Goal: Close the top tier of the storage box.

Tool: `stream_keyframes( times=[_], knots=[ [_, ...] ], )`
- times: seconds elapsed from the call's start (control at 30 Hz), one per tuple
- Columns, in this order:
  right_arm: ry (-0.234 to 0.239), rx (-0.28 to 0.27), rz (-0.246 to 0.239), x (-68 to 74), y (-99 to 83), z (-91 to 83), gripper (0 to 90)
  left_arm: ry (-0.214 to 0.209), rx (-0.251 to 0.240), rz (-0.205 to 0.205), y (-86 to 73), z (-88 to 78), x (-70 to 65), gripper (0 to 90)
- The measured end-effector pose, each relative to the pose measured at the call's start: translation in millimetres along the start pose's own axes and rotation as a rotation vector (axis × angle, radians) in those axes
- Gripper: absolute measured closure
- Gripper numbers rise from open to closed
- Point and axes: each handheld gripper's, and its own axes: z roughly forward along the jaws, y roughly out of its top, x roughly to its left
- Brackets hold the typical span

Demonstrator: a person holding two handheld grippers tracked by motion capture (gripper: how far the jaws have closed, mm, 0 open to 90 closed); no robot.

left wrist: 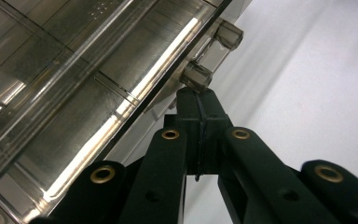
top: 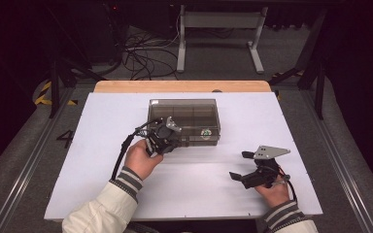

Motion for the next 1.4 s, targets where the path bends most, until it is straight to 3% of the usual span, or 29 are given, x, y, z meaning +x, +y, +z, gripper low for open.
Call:
stream_keyframes(
  times=[0.57, 0.73, 1.3, 1.4],
  knots=[
    [0.0, 0.0, 0.001, -0.1, -0.1, 0.0, 3.8, 0.035, -0.029, -0.061, 4.2, 5.7, 6.8, 89.7],
    [0.001, 0.0, 0.002, -0.1, -0.1, -0.1, 3.8, 0.05, -0.032, -0.06, 5.8, 5.8, 9.9, 89.7],
    [-0.002, 0.0, 0.002, 0.0, 0.0, 0.3, 3.8, 0.043, -0.022, -0.062, 7.7, 6.2, 10.0, 89.7],
    [-0.002, 0.001, 0.003, 0.1, -0.1, 0.3, 3.8, 0.048, -0.009, -0.046, 8.1, 4.6, 8.1, 89.7]
  ],
)
